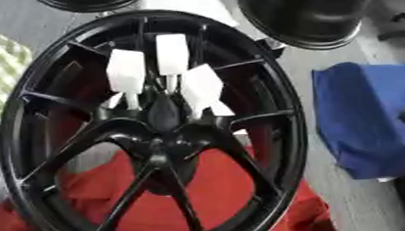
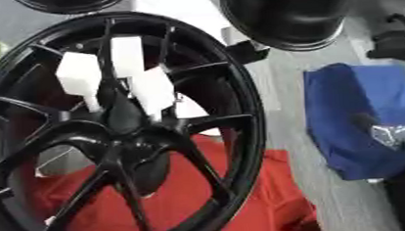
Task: Pull the pin out of the wheel hub.
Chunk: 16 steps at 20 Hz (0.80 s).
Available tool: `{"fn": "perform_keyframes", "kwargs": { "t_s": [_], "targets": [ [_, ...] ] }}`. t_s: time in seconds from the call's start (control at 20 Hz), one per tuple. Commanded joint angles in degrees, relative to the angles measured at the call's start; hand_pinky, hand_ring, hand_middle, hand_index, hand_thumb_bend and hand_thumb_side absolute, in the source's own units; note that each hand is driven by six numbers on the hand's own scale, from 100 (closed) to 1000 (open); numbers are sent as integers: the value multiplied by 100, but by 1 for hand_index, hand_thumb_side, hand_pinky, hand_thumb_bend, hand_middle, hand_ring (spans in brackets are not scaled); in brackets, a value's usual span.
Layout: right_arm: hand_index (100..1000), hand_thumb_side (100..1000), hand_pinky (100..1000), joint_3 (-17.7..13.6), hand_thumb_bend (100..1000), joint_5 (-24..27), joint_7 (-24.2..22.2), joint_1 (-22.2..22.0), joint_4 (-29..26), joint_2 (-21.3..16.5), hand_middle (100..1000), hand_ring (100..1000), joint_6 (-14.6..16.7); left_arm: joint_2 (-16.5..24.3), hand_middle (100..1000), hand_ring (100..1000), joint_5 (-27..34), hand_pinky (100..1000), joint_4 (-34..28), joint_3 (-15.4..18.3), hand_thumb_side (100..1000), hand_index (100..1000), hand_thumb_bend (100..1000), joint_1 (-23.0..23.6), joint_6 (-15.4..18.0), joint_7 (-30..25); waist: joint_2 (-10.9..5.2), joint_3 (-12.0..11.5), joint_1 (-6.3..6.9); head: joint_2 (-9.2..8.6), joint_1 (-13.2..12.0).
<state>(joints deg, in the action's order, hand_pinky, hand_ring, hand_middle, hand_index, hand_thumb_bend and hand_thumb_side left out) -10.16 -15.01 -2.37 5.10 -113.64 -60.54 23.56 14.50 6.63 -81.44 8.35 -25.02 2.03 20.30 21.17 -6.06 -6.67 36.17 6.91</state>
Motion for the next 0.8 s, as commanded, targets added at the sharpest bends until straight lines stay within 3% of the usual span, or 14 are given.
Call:
{"fn": "perform_keyframes", "kwargs": {
  "t_s": [0.05, 0.4, 0.55, 0.75, 0.8],
  "targets": [
    [831, 318, 909, 184, 431, 235, -648, 481, -95, -456, 752, 864, -133, 158, 487, 549, -24, 667, -61, 7, 916, 730, 100, -25, 25, -11, -187, -13, 2, 32, -35],
    [829, 305, 905, 583, 394, 989, -1791, 1551, -95, -615, 748, 860, -223, 170, 486, 549, -69, 668, -50, -34, 916, 729, 100, -22, -1, -48, -264, -101, -77, 97, 22],
    [834, 219, 903, 765, 419, 1291, -2278, 1960, -95, -501, 761, 868, -249, 154, 487, 549, -80, 668, -32, -52, 918, 730, 100, -24, -23, -63, -296, -144, -95, 129, 70],
    [825, 229, 903, 1018, 418, 1450, -2971, 2578, -95, -191, 764, 874, -420, 148, 486, 549, -135, 669, -14, -78, 915, 730, 100, -8, -56, -99, -353, -180, -106, 199, 138],
    [818, 192, 907, 1092, 387, 1432, -3172, 2739, -95, -74, 764, 878, -499, 143, 486, 549, -149, 669, -12, -80, 913, 729, 100, -3, -64, -105, -369, -182, -105, 224, 162]
  ]
}}
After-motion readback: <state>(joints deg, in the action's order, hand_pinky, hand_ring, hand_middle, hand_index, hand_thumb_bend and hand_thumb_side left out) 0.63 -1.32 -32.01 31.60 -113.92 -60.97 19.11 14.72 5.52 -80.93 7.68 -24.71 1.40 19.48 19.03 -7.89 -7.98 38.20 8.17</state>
